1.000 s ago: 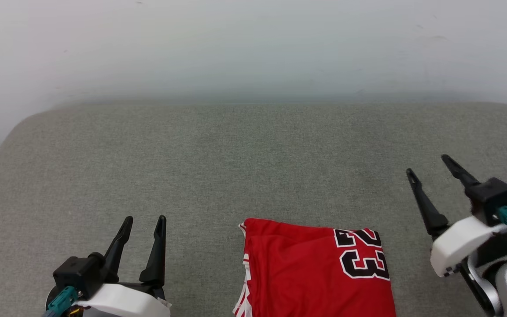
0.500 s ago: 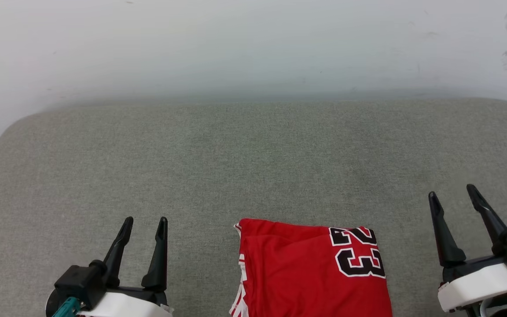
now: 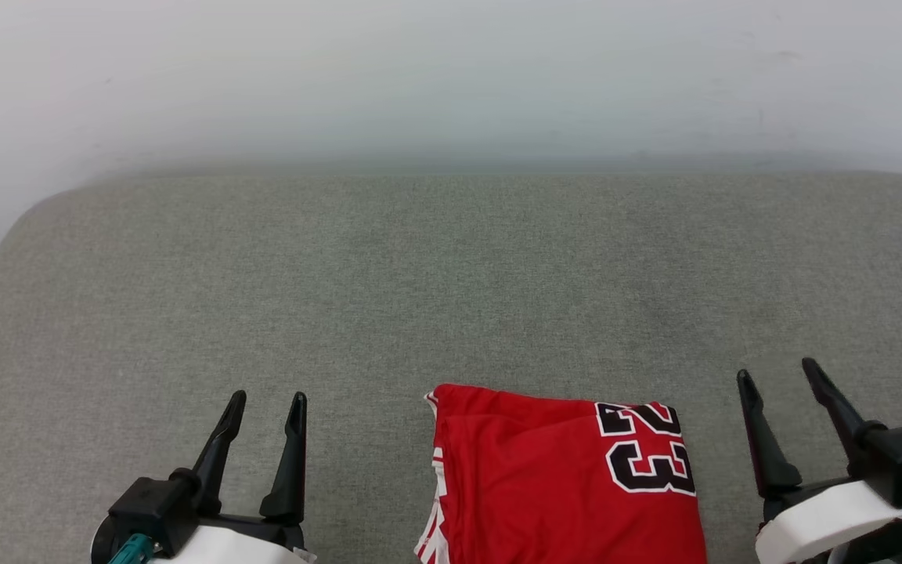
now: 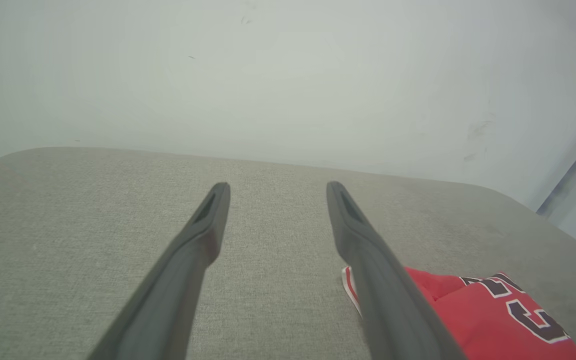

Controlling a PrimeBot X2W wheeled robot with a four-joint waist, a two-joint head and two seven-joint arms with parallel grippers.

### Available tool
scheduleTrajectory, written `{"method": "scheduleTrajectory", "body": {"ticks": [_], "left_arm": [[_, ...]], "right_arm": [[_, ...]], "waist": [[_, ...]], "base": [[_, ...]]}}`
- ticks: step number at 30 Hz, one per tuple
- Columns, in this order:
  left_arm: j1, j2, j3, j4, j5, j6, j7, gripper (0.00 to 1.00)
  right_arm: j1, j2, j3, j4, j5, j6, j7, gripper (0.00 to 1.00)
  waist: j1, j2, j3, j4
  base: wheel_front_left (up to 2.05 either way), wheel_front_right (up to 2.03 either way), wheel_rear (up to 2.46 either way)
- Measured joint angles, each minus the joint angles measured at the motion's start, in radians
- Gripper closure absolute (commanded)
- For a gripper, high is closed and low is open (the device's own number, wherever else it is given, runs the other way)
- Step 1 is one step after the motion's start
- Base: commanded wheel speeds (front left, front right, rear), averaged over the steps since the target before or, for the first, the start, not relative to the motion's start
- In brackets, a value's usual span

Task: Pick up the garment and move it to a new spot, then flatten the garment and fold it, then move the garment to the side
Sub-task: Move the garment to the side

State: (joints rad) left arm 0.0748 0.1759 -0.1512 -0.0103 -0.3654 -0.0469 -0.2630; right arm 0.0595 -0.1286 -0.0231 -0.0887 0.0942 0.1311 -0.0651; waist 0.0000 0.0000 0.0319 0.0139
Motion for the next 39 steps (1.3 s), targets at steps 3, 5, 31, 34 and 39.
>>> {"method": "scheduleTrajectory", "body": {"ticks": [3, 5, 31, 34, 39], "left_arm": [[-0.001, -0.010, 0.005, 0.008, 0.010, -0.015, 0.000, 0.00], [-0.007, -0.017, 0.008, 0.009, 0.017, -0.024, 0.000, 0.00], [-0.084, -0.057, 0.024, 0.068, 0.054, -0.080, 0.000, 0.00], [-0.085, -0.057, 0.025, 0.073, 0.055, -0.081, 0.000, 0.00], [-0.085, -0.055, 0.020, 0.087, 0.054, -0.082, 0.000, 0.00]], "right_arm": [[0.003, -0.004, 0.022, 0.017, 0.016, 0.000, 0.068, 0.00], [0.011, -0.014, 0.035, 0.027, 0.028, 0.000, 0.117, 0.00], [-0.020, 0.036, 0.078, 0.176, 0.027, 0.000, 0.671, 0.55], [-0.027, 0.037, 0.084, 0.189, 0.019, 0.000, 0.672, 1.00], [-0.052, 0.017, 0.124, 0.199, 0.000, 0.001, 0.633, 1.00]], "waist": [[0.0000, 0.0000, 0.012, 0.005], [0.0000, 0.0000, 0.021, 0.009], [0.0000, 0.0000, 0.135, 0.097], [0.0000, 0.0000, 0.136, 0.098], [0.0001, 0.0000, 0.124, 0.081]], "base": [[0.00, 0.00, 0.00], [0.00, 0.00, 0.00], [0.00, 0.00, 0.00], [0.00, 0.00, 0.00], [0.00, 0.00, 0.00]]}}
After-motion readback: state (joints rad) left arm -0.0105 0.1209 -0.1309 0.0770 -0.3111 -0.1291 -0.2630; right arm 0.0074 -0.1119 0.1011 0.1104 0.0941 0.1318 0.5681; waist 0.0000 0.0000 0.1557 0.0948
